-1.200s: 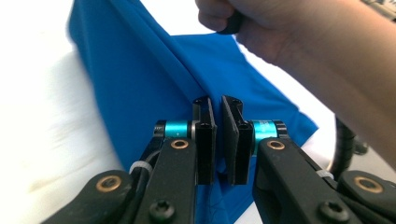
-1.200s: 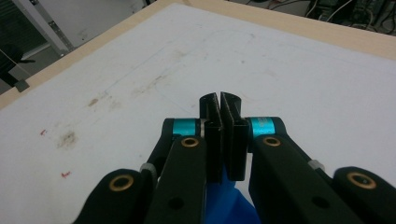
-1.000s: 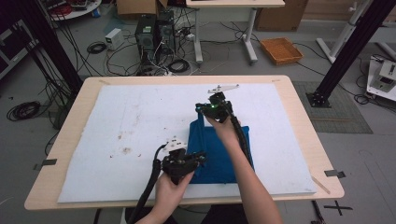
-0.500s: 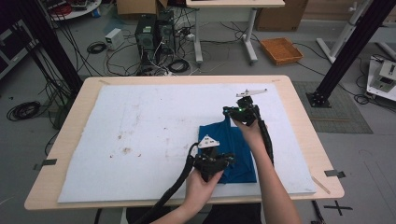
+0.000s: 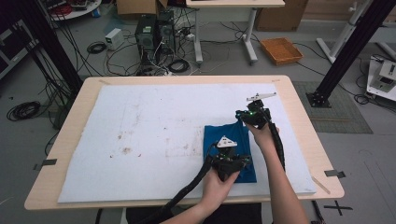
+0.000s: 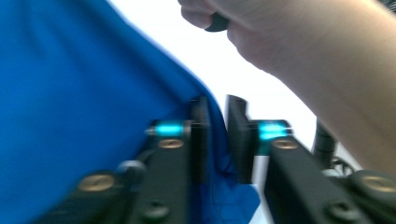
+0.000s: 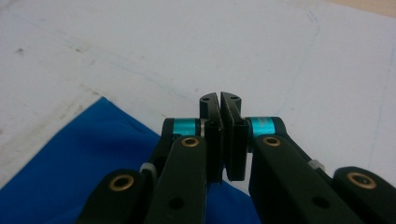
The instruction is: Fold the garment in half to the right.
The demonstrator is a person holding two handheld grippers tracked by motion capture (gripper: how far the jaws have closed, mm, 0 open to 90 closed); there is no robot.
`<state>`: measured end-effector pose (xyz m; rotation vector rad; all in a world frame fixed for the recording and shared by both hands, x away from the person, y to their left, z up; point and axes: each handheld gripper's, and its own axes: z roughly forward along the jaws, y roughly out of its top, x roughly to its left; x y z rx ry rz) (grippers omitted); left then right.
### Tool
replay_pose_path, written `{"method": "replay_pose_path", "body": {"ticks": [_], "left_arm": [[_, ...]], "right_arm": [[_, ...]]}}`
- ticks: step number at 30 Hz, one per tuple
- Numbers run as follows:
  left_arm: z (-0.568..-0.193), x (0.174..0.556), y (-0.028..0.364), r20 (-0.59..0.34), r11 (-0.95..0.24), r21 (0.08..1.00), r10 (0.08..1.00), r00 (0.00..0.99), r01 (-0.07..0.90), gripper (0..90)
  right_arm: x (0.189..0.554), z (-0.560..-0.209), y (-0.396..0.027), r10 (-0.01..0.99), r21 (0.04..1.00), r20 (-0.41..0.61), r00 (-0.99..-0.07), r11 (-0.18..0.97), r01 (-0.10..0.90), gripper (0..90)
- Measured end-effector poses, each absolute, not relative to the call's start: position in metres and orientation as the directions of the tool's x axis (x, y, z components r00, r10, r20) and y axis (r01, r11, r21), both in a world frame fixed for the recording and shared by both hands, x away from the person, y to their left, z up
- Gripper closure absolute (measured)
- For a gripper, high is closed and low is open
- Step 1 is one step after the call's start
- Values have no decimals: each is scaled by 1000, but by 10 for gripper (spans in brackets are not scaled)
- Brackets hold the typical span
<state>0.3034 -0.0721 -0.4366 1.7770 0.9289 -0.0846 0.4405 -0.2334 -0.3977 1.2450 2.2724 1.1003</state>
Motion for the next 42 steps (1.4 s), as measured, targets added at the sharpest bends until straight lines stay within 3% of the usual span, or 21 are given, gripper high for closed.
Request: {"method": "replay_pose_path", "body": {"ticks": [2, 5, 7, 13, 21, 26, 30, 37, 42], "left_arm": [[-437, 303, -73, -480, -108, 788, 507, 716, 606, 628], [-433, 300, -69, -467, -97, 810, 490, 736, 578, 536], [-428, 298, -62, -451, -91, 826, 485, 749, 557, 511], [-408, 297, -29, -389, -79, 867, 509, 768, 492, 477], [-389, 292, 46, -255, -101, 916, 601, 757, 389, 466], [-390, 289, 92, -235, -89, 917, 667, 707, 388, 464], [-396, 286, 117, -247, -62, 914, 699, 671, 402, 459], [-403, 285, 128, -263, -51, 907, 707, 657, 418, 458], [-403, 285, 129, -263, -54, 906, 705, 658, 420, 458]], "right_arm": [[440, -399, -234, 830, 747, 56, -555, 334, 575, 870], [438, -398, -239, 848, 747, 56, -527, 315, 586, 795], [434, -394, -244, 852, 762, 70, -519, 290, 578, 738], [403, -394, -263, 863, 805, 115, -491, 209, 555, 684], [321, -417, -282, 844, 808, 207, -495, 138, 573, 630], [275, -433, -286, 818, 794, 235, -525, 150, 589, 662], [263, -437, -280, 803, 782, 223, -553, 192, 593, 689], [260, -445, -278, 809, 756, 216, -547, 216, 618, 837], [255, -440, -279, 806, 769, 206, -554, 217, 601, 844]]}}
